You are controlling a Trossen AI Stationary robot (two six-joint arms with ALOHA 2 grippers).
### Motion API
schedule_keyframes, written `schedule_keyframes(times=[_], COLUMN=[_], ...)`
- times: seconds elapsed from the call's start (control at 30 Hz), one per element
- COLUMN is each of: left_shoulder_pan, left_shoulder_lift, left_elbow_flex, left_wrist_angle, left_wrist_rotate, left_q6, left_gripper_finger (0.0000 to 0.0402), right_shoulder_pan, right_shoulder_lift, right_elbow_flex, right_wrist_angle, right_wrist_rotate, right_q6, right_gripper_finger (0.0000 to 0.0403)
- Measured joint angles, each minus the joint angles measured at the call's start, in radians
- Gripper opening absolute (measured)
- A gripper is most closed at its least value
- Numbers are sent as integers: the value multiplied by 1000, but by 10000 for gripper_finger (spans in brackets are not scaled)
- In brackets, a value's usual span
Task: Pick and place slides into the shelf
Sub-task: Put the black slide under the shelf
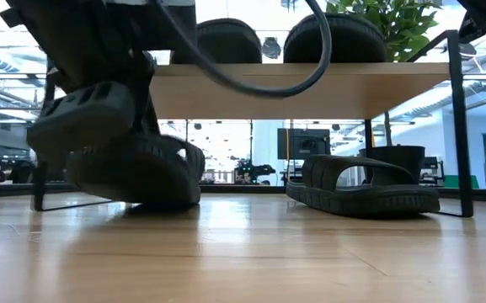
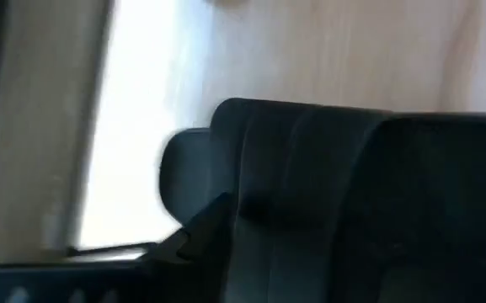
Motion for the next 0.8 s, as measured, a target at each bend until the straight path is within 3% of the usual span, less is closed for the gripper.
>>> schedule_keyframes(times=[0.07,0.4,0.53,0.8], left_shoulder_pan=[-5,-20,-51,-139], left_shoulder_lift=[6,9,9,7], left_elbow_flex=[8,62,104,226], left_wrist_angle=[44,30,-11,-134], left_wrist_rotate=[58,98,126,58], left_q6=[-35,10,42,60], left_gripper_finger=[174,208,200,158], right_shoulder_pan=[0,0,0,0], right_shoulder_lift=[0,0,0,0], right_elbow_flex=[0,0,0,0], right_wrist_angle=[0,0,0,0], right_wrist_rotate=[0,0,0,1], right_q6=[-2,-3,-3,-4], right_gripper_finger=[0,0,0,0])
